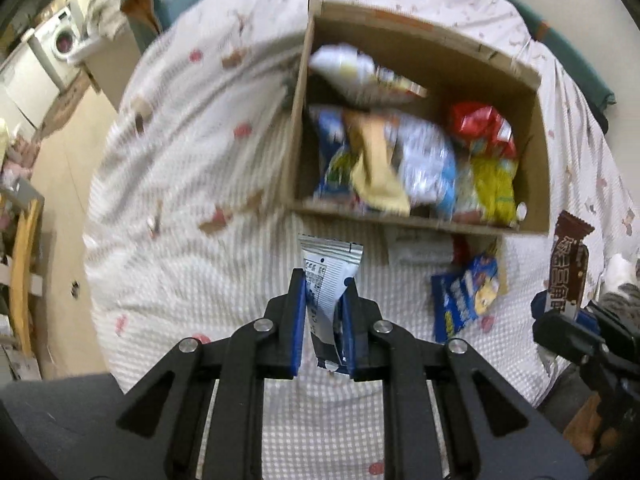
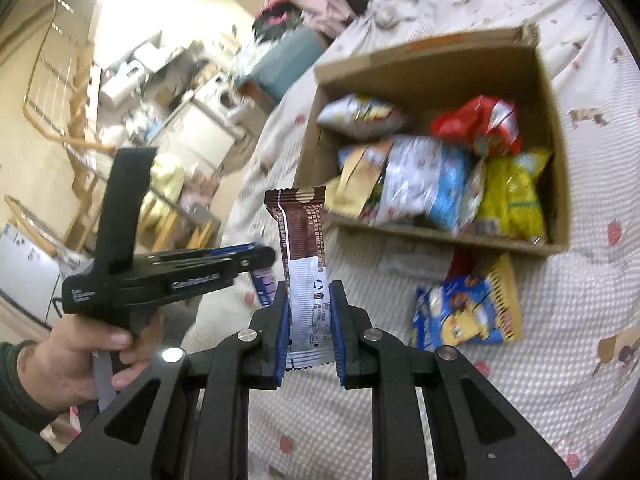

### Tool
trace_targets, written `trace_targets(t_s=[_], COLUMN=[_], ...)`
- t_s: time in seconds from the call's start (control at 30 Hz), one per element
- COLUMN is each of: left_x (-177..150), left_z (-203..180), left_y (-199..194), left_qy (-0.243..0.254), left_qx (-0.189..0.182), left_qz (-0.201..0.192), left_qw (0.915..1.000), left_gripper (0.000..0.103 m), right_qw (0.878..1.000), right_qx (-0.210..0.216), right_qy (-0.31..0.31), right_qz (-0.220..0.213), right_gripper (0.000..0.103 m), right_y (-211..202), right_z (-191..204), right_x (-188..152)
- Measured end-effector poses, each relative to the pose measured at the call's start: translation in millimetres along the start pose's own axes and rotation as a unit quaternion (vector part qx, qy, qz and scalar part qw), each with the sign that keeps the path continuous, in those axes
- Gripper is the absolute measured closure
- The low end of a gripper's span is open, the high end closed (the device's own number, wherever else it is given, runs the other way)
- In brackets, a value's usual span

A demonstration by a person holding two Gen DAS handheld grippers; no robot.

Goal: Organize snacks
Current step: 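Carry both packets into the box and open both grippers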

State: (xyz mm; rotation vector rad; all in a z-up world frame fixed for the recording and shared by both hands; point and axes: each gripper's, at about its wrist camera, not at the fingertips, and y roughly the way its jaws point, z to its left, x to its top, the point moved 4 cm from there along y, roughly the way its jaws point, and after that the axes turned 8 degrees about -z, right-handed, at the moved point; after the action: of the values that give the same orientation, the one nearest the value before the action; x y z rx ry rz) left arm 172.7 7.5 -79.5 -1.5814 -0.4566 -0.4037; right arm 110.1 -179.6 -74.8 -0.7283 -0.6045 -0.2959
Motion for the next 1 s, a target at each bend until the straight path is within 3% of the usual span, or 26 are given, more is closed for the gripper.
trace_targets(t_s=[0.27,0.47,0.77,1.0], left_x=[41,52,84,104], left_z=[-19,-31,-46,-63], left_y=[-18,-5,-5,6], left_qy=[0.020,0.023,0.019,0.024], left_qx=[0.017,0.017,0.000,-0.008], left_qz=[-0.053,-0.070,-0.099,-0.106], left_qw=[0.9983,0.9971,0.9949,0.9941], left_gripper=[0.090,0.090,0.090,0.090], right_qw=[0.997,0.993,0.989,0.991], right_qx=[-0.018,-0.038,-0.034,-0.040], right_qy=[0.028,0.046,0.068,0.067], right_qz=[-0.063,-0.104,-0.127,-0.113], right_gripper=[0.084,0.084,0.084,0.084], right_y=[-21,-33,-36,-15], right_z=[-19,-40,-57,-69], right_x=[28,51,74,89])
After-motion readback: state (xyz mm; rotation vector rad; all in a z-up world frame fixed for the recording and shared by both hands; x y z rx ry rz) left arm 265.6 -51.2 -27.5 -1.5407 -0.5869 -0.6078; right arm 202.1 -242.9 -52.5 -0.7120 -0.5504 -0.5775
